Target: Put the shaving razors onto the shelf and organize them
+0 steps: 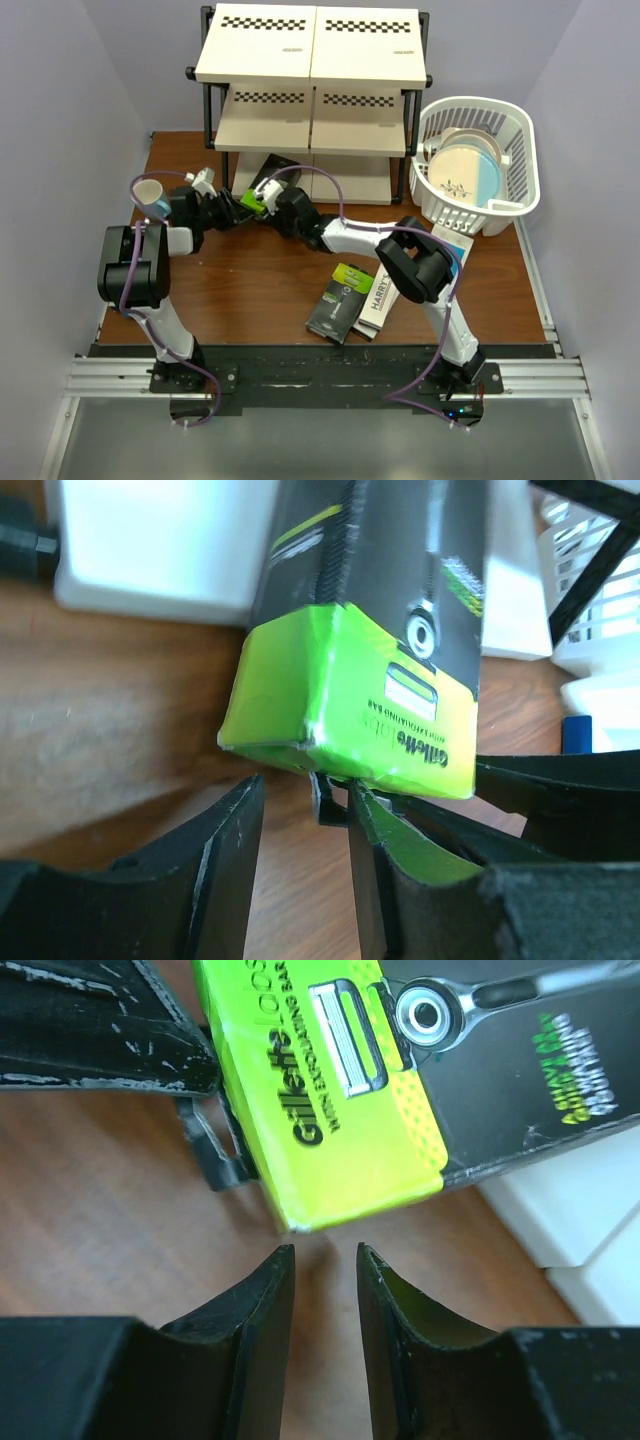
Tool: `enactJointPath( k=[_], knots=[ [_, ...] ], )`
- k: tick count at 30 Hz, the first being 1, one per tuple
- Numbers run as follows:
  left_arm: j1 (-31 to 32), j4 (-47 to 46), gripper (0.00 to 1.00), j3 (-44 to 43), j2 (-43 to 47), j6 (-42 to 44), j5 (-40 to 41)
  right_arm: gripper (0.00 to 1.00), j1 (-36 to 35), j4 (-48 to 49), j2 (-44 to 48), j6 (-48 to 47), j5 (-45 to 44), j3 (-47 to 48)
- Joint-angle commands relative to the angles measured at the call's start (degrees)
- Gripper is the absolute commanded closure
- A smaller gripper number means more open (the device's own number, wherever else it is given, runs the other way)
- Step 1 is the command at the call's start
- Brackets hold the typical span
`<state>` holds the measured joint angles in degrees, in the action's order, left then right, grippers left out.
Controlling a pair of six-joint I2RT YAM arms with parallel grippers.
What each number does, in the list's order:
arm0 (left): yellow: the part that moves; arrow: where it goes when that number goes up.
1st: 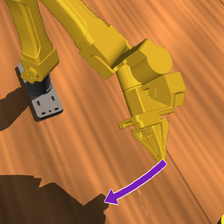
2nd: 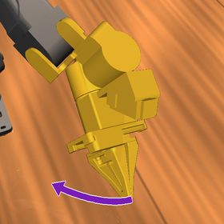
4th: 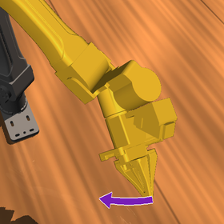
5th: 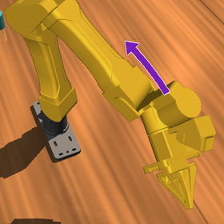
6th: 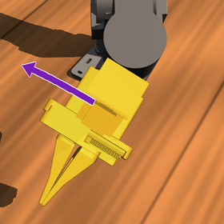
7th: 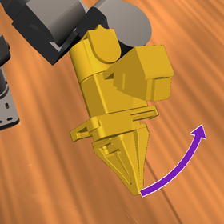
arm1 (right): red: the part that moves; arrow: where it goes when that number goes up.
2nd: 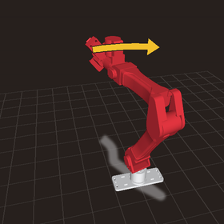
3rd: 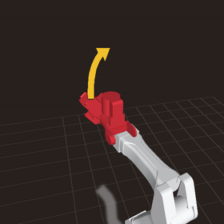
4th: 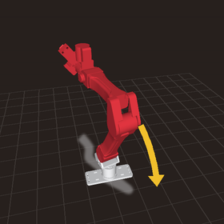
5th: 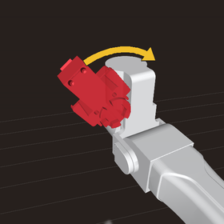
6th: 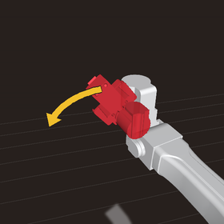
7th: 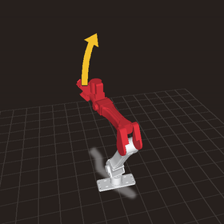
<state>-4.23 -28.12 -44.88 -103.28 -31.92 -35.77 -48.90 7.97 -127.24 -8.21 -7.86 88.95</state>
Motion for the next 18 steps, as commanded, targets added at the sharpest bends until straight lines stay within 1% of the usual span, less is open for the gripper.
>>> enactJointPath(
  k=[1,5,8,9,10,11,12,13,14,15,16,18],
  knots=[
    [0.8,-4.4,0.57,-2.23,-0.16,-1.21,-0.97,0.65,0.91,3.72,1.03,-2.51,-3.3,3.16],
    [0.8,-4.75,0.57,-1.7,0.36,-2.35,-1.76,0.63,1.53,3.29,0.76,-4.7,-4.09,3.6],
    [-0.16,-4.66,0.58,-0.03,3.96,-2.53,-1.76,0.64,1.97,1.71,2.42,-6.38,-4.53,2.38],
    [-0.51,-4.66,0.63,0.58,5.97,-2.71,-1.24,0.64,2.15,1.35,2.96,-6.73,-5.06,1.76],
    [-1.04,-4.58,0.67,1.63,6.77,-3.05,-0.97,0.67,2.5,1.18,3.66,-7.08,-5.58,0.97],
    [-1.65,-4.75,0.73,2.16,8.0,-3.58,-0.62,0.71,2.67,1.35,4.54,-7.52,-6.55,-0.6],
    [-1.92,-4.93,0.79,2.52,8.36,-3.76,-0.7,0.77,2.85,1.96,5.07,-7.7,-9.43,-1.57],
    [-2.18,-5.1,0.91,2.69,8.62,-3.85,-0.97,0.86,3.2,3.97,5.25,-7.96,-10.33,-2.37],
    [-2.45,-5.28,0.96,2.78,8.63,-4.28,-1.06,0.88,3.38,4.77,5.33,-8.83,-11.29,-3.24],
    [-2.36,-5.71,0.99,2.78,8.54,-4.46,-1.06,0.9,3.55,5.39,4.9,-9.28,-12.69,-3.34],
    [-2.45,-6.24,1.0,2.78,8.54,-4.81,-0.88,0.92,4.08,6.61,4.64,-9.63,-13.4,-3.25],
    [-2.45,-7.82,1.0,2.87,8.02,-5.69,0.52,0.93,4.34,8.11,3.32,-10.95,-14.9,-2.38]
  ],
)
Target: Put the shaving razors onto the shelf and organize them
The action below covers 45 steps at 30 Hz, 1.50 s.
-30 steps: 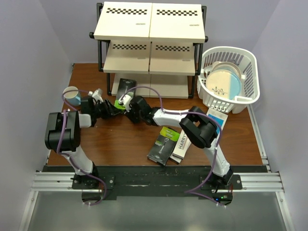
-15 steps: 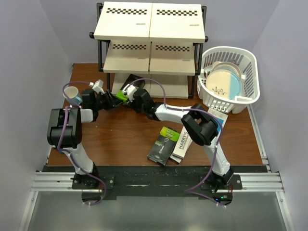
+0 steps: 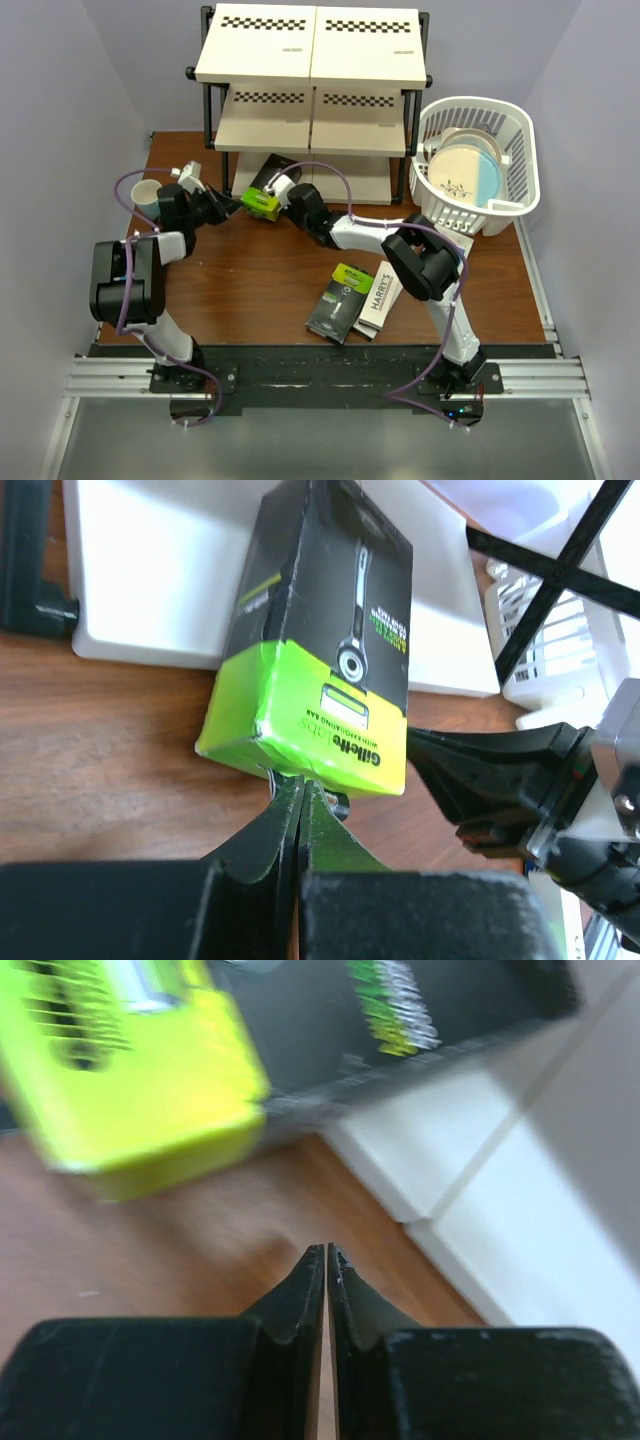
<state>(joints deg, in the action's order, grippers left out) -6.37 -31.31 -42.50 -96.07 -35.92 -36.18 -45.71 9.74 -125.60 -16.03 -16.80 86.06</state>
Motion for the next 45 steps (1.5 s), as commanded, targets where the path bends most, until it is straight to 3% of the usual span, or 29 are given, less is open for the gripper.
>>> enactJointPath(
  k=[1,9,25,45],
  knots=[
    [-0.4,-5.16,1.0,0.4,0.45,-1.96,1.55,0.94,1.41,8.09,1.24,-3.65,-6.23,0.95],
    [-0.04,-8.5,1.0,-0.83,-5.0,-3.63,6.04,0.97,1.68,13.55,-5.26,-6.56,-7.99,7.45],
    [3.82,-10.35,1.0,-5.4,-13.35,-5.65,4.19,0.95,2.47,17.33,-14.94,-7.26,-8.69,17.82],
    [7.69,-10.35,0.98,-9.44,-16.6,-7.32,4.98,0.84,3.0,17.86,-21.79,-8.05,-7.19,25.64]
  ],
)
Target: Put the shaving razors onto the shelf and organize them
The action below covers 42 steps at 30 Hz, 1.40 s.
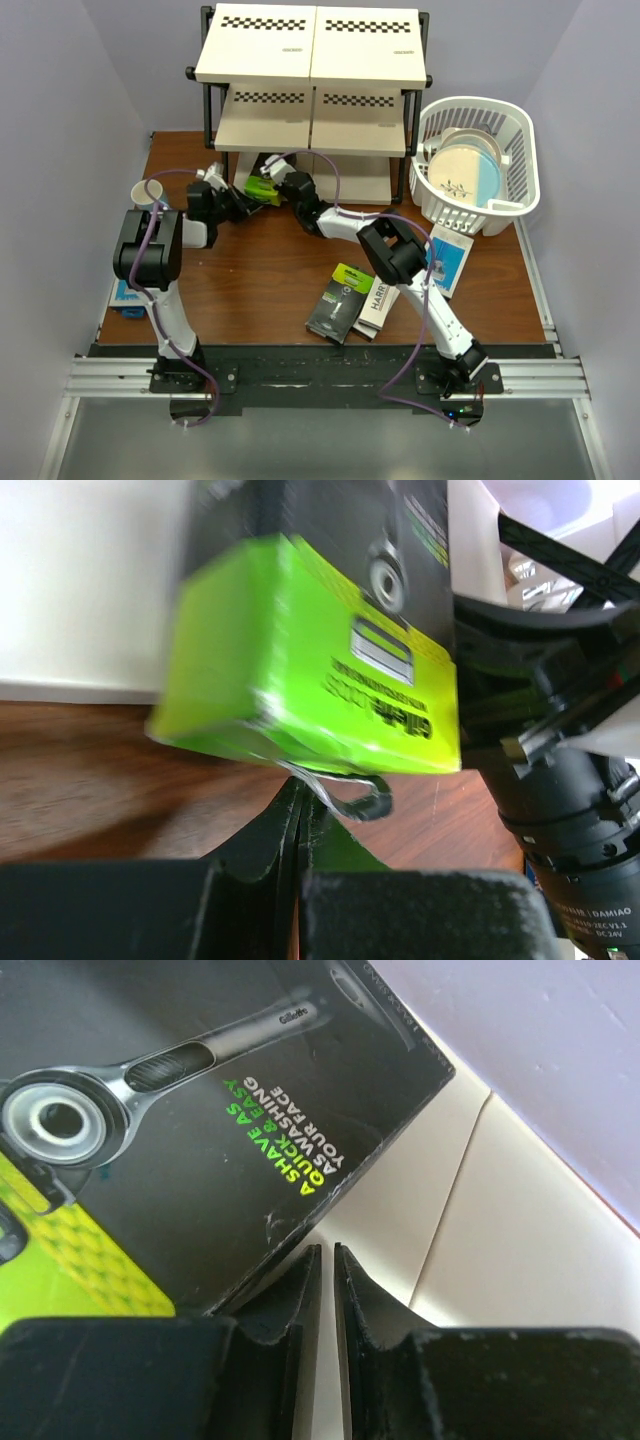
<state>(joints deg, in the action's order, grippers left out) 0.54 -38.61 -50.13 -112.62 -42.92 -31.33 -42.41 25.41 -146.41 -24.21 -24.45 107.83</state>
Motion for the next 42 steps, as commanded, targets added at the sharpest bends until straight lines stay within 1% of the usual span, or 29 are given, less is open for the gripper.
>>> enactJointPath(
  k=[1,8,12,15,17,19,22,24,26,33,39,42],
  knots=[
    [0.87,-2.96,0.98,-1.81,-0.06,-0.33,0.3,0.84,-0.21,2.28,-1.24,0.12,0.37,4.4],
    [1.13,-2.88,0.98,-2.87,-1.11,-0.59,-0.13,0.83,-0.3,3.68,-2.3,-1.89,-1.21,5.2],
    [0.0,-0.68,0.98,-0.77,3.09,-0.15,-1.8,0.83,0.05,4.47,-1.43,-2.34,-1.83,4.06],
    [-3.78,0.55,0.98,2.56,7.93,0.11,-3.12,0.82,0.14,4.56,-0.28,-2.6,-2.27,2.56],
    [-7.03,3.71,0.99,3.11,10.66,1.86,-3.38,0.82,0.23,4.56,0.5,-2.69,-2.27,1.68],
    [-9.49,5.12,1.0,3.11,12.15,3.1,-3.12,0.82,0.23,4.12,0.77,-2.6,-2.27,1.24],
    [-10.73,4.95,1.0,1.8,11.03,4.42,-1.81,0.82,0.31,3.77,1.04,-2.51,-2.18,1.07],
    [-10.73,3.81,1.0,0.04,9.44,3.98,-1.45,0.82,0.31,3.6,1.04,-2.34,-2.27,1.15],
    [-9.86,0.39,1.0,-1.63,6.81,2.14,-1.28,0.82,0.31,3.33,0.86,-2.25,-2.18,1.5],
    [-4.76,-2.96,1.0,-6.82,0.13,1.34,0.57,0.82,0.31,3.68,-0.63,-2.51,-2.1,3.0],
    [-2.3,-4.01,1.0,-7.7,-1.64,-0.15,1.19,0.82,0.14,4.47,-1.33,-3.21,-2.18,3.61],
    [-2.38,-4.02,1.0,-6.56,-0.59,-1.37,0.4,0.81,0.23,4.74,-1.69,-3.56,-2.27,3.96]
  ],
)
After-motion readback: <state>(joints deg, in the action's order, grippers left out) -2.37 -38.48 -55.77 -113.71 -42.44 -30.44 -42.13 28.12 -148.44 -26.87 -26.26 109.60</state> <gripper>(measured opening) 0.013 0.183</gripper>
